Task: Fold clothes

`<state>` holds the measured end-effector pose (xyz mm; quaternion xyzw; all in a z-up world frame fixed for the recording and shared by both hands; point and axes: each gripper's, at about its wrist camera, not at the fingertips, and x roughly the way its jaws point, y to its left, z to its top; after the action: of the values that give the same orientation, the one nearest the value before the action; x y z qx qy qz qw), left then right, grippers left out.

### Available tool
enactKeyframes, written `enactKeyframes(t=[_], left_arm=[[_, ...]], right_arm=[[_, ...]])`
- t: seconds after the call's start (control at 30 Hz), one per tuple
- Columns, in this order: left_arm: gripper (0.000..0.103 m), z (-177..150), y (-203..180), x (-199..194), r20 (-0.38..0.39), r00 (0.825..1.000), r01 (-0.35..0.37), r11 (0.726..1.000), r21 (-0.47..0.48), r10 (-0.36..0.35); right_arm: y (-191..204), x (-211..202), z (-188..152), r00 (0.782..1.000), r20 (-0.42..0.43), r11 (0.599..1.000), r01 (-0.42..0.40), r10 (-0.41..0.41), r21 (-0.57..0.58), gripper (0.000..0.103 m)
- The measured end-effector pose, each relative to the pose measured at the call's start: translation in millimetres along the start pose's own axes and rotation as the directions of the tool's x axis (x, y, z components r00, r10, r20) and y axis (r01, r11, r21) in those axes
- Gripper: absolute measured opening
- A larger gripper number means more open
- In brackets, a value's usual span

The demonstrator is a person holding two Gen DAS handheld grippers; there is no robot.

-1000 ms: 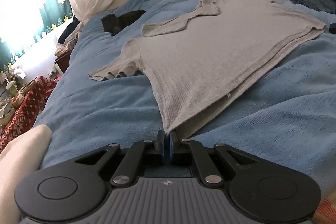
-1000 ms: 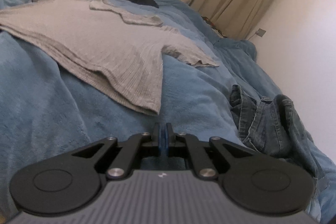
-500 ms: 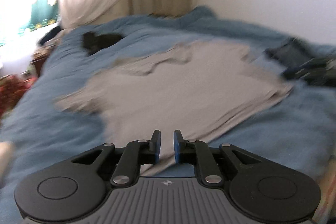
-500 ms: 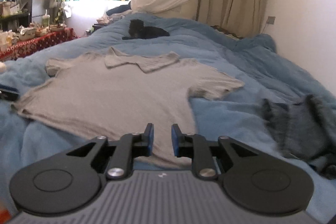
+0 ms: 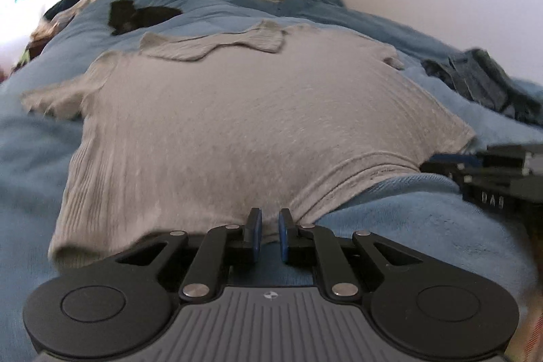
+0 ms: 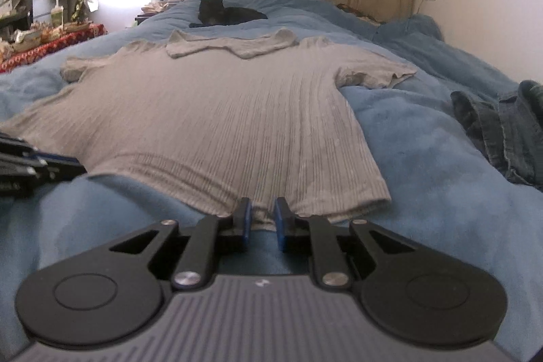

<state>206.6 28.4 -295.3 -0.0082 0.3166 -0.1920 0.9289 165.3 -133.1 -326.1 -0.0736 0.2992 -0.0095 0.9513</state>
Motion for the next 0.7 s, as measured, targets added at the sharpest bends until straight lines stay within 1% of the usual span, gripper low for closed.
enactKeyframes(t=[0.07,0.2,0.3,0.37,0.5,0.53,0.6,0.67,0.7], left_arm=[[0.011,-3.0,-2.0,-1.2,0.012,1.0,-0.01,1.0,0.008,0.01],[0.011,-7.6,-9.4,-1.9,0.038,0.998,-0.042,0.997,0.063,0.04],[0.011,-8.8,-10.7,-2.7,0.043,0.998,-0.053,0.997,0.059,0.05],[0.011,-8.4,-7.7,-4.1,0.037,0.998,-0.043,0.999,0.023,0.042],[0.012,-9.1,-1.4,-10.3,0.035,0.999,-0.037,0.996,-0.086,0.041],[0.012,-9.8,-1.4,-13.4,0.044,0.998,-0.043,0.993,-0.109,0.048],[0.011,-12.0,-6.0,-22.2,0.077,0.995,-0.057,0.991,-0.122,0.066],[0.011,-11.8,-14.1,-32.4,0.106,0.991,-0.071,0.992,-0.104,0.082],[0.011,-10.3,-19.0,-39.1,0.129,0.988,-0.071,0.994,-0.087,0.082]], right_arm=[[4.3,-3.3,-5.9,1.0,0.011,1.0,0.013,-0.013,-0.008,0.016],[8.1,-8.9,-17.0,0.999,0.041,1.0,0.028,-0.028,-0.005,0.016],[8.8,-10.5,-20.2,0.998,0.058,0.999,0.033,-0.033,0.0,0.016],[8.3,-11.1,-19.4,0.997,0.063,0.999,0.036,-0.036,0.005,0.016],[10.2,-16.4,-21.0,0.997,0.064,0.999,0.046,-0.047,0.016,0.017],[10.8,-17.9,-21.9,0.997,0.066,0.999,0.05,-0.051,0.015,0.018],[11.2,-18.8,-21.2,0.996,0.066,0.998,0.057,-0.058,0.016,0.018],[11.3,-25.2,-14.7,0.995,0.061,0.997,0.073,-0.074,0.019,0.023],[11.7,-33.7,-9.6,0.993,0.087,0.997,0.075,-0.077,0.032,0.032]])
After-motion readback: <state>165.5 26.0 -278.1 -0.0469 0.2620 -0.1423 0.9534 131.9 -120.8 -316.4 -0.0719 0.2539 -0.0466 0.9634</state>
